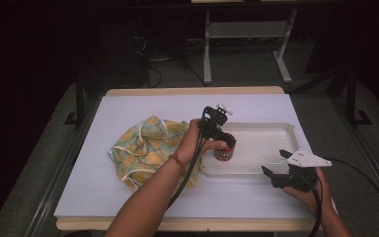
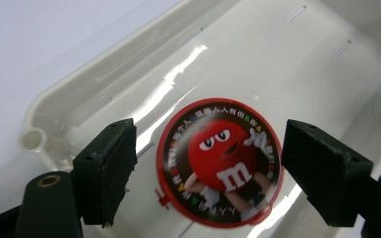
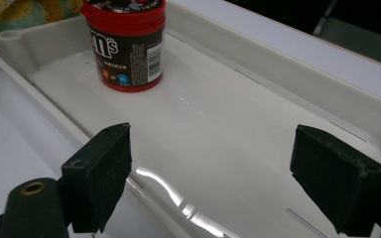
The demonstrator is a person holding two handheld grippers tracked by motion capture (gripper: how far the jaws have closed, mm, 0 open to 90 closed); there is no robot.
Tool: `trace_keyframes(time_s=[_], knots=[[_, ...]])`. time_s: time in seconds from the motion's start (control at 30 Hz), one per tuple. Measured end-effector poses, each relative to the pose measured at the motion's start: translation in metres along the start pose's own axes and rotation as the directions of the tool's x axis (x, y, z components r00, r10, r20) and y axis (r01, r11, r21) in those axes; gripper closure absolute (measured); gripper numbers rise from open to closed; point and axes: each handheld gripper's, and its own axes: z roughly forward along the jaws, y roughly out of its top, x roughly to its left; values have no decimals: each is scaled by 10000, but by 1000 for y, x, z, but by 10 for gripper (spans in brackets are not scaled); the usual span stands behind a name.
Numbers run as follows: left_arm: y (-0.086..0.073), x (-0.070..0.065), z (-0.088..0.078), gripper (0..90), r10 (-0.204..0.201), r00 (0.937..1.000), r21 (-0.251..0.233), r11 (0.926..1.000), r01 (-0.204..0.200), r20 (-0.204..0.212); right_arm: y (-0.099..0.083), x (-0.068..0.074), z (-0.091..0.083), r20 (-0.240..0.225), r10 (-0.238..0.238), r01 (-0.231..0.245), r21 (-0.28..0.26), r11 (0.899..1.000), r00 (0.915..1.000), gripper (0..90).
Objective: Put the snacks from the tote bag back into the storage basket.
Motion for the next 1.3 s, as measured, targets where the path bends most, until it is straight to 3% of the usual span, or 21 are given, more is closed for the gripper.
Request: trace_keyframes(time_s=[0.33, 0.53, 1.3], knots=[[-5, 11, -23, 211, 248, 9997, -134, 9996, -249, -62, 1, 1, 0, 19, -32, 32, 17, 10000, 10000, 157], [-9, 18, -38, 211, 650, 9977, -105, 9978, -652, -170, 0, 0, 0, 25, -64, 64, 13, 10000, 10000, 157], [-28, 35, -70, 201, 1408, 9899, -26, 9900, -1408, -150, 1, 2, 1, 5, -65, 65, 57, 10000, 10000, 157]])
